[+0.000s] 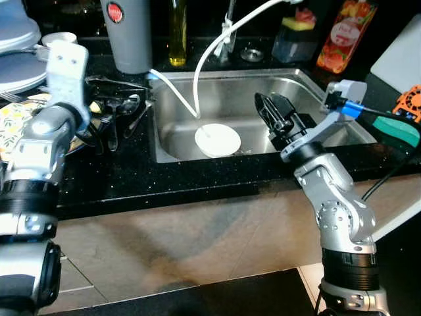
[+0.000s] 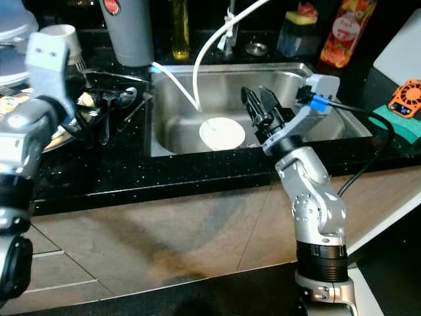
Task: Kitchen organization
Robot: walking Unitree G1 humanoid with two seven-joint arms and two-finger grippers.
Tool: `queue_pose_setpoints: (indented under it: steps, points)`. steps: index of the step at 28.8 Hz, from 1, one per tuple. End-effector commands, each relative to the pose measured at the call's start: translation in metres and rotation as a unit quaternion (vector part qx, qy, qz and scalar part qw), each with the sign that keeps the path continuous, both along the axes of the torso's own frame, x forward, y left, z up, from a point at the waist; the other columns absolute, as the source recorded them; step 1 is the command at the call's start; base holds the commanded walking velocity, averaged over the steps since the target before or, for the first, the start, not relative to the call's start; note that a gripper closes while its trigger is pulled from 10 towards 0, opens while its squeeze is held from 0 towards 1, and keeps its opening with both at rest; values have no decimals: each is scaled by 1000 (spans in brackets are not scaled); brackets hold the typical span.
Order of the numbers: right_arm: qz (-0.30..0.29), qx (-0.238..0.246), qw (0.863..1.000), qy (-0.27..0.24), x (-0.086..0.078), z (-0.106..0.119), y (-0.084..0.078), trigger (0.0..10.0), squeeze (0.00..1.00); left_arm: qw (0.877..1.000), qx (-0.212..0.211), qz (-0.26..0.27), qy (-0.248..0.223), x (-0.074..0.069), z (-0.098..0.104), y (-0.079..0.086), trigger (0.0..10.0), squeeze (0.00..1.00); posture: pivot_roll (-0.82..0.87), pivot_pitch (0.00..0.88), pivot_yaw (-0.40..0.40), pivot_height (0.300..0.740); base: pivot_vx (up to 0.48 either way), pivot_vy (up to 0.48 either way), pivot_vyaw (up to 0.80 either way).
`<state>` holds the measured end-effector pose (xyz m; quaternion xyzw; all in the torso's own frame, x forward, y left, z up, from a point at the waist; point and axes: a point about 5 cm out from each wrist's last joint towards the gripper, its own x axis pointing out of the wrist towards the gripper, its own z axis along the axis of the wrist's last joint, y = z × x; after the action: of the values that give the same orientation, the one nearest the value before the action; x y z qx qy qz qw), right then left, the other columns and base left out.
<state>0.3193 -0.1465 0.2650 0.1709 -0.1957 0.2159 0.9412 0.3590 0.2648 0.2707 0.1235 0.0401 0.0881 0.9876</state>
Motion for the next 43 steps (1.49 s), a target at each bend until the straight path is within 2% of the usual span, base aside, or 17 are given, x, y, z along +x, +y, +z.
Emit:
queue_pose_setpoints:
  steps: [1,5,8,10,13,16,17,22,23,25,30,33,37,38,39,40,43]
  points:
    - [3,-2,1000,-3,1,0,2,10000,0,999,10,28,34,-7,-3,6,10000,0,99,75,-22,740,0,0,0]
    - [7,1,1000,1,4,-2,3,10000,0,996,31,65,58,-26,5,19,10000,0,126,86,-32,740,0,0,0]
    - [9,1,1000,2,4,-2,4,10000,0,995,32,68,59,-30,6,20,10000,0,126,86,-32,740,0,0,0]
    - [14,2,1000,4,5,-3,6,10000,0,995,22,75,68,-41,5,26,10000,0,139,95,-34,740,0,0,0]
    - [17,3,1000,5,5,-4,8,10000,0,993,22,89,74,-50,5,31,10000,0,147,101,-37,740,0,0,0]
    - [21,8,1000,8,5,-6,9,10000,0,992,-22,81,93,-54,5,32,10000,0,149,108,-32,740,0,0,0]
    - [21,8,1000,9,5,-6,10,10000,0,991,-35,78,100,-56,5,31,10000,1000,149,109,-31,740,0,0,0]
    - [20,12,1000,10,5,-7,8,10000,0,990,-37,79,110,-58,7,31,10000,1000,149,110,-30,740,0,0,0]
    - [19,13,1000,11,5,-8,8,10000,0,989,-53,72,117,-58,6,31,10000,0,152,117,-32,740,0,0,0]
    - [18,15,1000,13,5,-8,7,10000,0,988,-71,65,124,-56,4,32,10000,0,151,117,-33,740,0,0,0]
    - [21,16,1000,13,5,-8,8,10000,0,986,-86,48,134,-49,-3,34,10000,0,148,120,-41,740,0,0,0]
    - [25,16,999,13,5,-8,10,10000,0,981,-116,36,153,-42,-13,36,10000,0,131,121,-33,740,0,0,0]
    - [22,17,1000,12,2,-7,8,10000,0,975,-137,35,172,-45,-22,37,10000,0,129,124,-33,740,0,0,0]
    - [21,17,1000,13,2,-8,7,10000,0,972,-147,35,180,-46,-27,38,5451,0,133,126,-34,740,0,0,0]
    - [19,18,1000,15,2,-9,6,10000,0,970,-150,33,188,-47,-30,38,3569,0,133,126,-34,740,0,0,0]
    - [19,18,1000,15,2,-9,6,10000,0,968,-155,31,194,-48,-33,38,0,0,133,128,-34,740,0,0,0]
    - [22,19,999,14,3,-8,7,10000,0,967,-156,26,198,-48,-35,37,0,0,135,130,-35,740,0,0,0]
